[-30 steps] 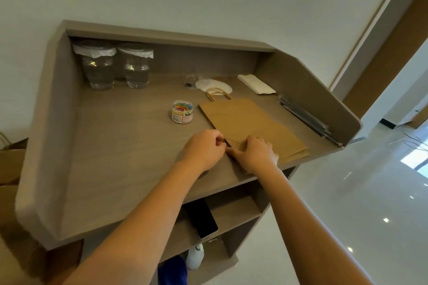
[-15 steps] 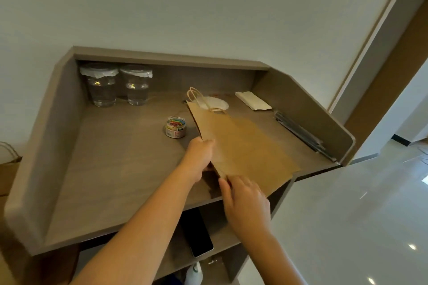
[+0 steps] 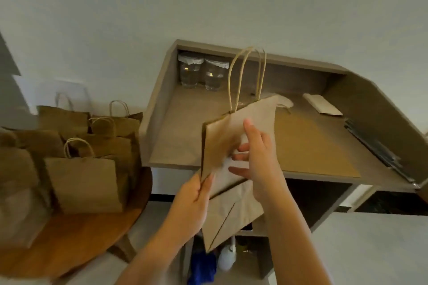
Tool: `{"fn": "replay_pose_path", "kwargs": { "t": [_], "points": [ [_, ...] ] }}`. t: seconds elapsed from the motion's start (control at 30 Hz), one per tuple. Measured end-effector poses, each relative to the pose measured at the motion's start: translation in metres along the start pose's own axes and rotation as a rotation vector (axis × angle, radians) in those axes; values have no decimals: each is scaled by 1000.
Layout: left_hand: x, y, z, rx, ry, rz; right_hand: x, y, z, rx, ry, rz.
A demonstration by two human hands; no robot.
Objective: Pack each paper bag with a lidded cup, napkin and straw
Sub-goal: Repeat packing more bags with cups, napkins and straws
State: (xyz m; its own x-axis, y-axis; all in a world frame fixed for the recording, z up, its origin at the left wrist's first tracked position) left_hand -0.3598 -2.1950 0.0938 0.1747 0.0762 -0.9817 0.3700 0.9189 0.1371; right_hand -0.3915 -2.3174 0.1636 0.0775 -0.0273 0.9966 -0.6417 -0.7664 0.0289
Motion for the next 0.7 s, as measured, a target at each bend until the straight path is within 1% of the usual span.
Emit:
{"fn": "replay_pose_path", "kwargs": {
  "t": [0.07,0.17,0.27,0.33,0.37,0.43,0.47,0.53,0.6,0.7],
  "points": [
    [9,31,-24,-62,45,78,-7,-29,-20,117,-39,-27],
    [22,77,-54,-146,90,125,-18,-71,-49,263,-94,-16],
    [32,117,-77,-150,63,225,-32,-105,-71,345,-169,-15],
    [34,144,-87,-155,40,239,-45,-126,-84,379,-234,32],
    [35,158,-91,-157,47,222,-50,-137,-89,384,-271,87],
    [41,183,-98,-139,137,163,-58,-161,-102,399,-331,203],
    [47,194,-102,-118,200,116,-60,-174,-109,419,-345,221],
    [53,217,-109,-89,284,-15,-67,-203,-122,458,-333,159],
    [56,240,-114,-52,262,-104,-74,-231,-134,505,-269,57],
    [47,266,-122,73,174,-263,-84,-264,-150,544,-204,-10]
  ]
}}
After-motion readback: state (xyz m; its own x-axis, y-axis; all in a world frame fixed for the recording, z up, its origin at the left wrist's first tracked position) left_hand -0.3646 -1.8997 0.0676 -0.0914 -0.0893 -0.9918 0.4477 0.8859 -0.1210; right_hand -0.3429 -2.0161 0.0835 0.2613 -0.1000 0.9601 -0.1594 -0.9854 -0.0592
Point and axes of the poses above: each hand's wrist, its own z-axis towards the middle knuckle, its own y-axis out of the back of the hand, x = y × z, the point moved 6 cm from there along z, towards the middle knuckle, and after that the axes turned 6 degrees about -x, right-handed, at the moved point
